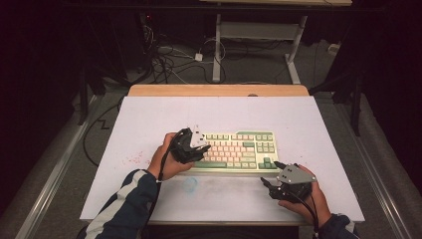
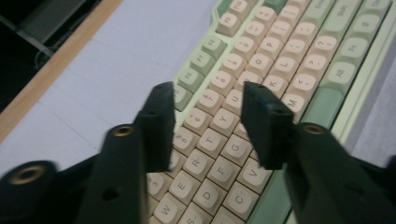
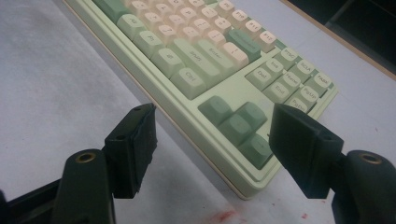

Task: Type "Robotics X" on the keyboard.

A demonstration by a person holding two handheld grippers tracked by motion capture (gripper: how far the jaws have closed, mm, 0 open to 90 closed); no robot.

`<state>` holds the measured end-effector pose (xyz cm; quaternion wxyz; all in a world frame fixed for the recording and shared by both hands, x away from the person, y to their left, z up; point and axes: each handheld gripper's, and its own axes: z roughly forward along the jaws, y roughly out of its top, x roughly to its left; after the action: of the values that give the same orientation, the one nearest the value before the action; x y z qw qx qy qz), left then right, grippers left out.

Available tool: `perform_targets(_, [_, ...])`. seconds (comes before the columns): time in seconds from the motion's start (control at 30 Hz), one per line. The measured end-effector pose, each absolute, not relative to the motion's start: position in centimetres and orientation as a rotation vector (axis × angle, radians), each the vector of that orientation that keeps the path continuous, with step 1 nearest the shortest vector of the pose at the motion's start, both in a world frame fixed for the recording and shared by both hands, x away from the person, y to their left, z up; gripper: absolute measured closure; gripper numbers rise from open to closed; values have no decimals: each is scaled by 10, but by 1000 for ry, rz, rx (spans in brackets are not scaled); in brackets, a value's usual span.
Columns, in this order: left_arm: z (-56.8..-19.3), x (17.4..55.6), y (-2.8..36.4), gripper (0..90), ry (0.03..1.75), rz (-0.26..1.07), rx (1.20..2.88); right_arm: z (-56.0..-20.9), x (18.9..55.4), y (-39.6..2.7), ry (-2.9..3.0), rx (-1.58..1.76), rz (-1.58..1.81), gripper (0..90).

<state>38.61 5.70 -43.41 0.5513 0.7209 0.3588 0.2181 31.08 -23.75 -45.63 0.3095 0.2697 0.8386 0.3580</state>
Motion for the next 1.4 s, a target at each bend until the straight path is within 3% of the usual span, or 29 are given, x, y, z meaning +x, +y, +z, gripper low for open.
perform_targets(0.17, [-430, 378, 65, 272, 832, 541, 1651, -456, 311, -238, 2213, 723, 953, 330])
perform_targets(0.3, [-427, 370, 77, 215, 825, 580, 1614, -454, 312, -241, 2199, 741, 969, 330])
perform_targets(0.8, [-450, 346, 144, 196, 895, 670, 1586, -449, 316, -244, 2201, 803, 1055, 339])
perform_targets(1.2, [-472, 327, 165, 184, 961, 680, 1640, -427, 334, -244, 2186, 913, 1227, 359])
perform_targets(1.4, [-474, 321, 173, 178, 993, 665, 1625, -421, 346, -238, 2208, 947, 1251, 426])
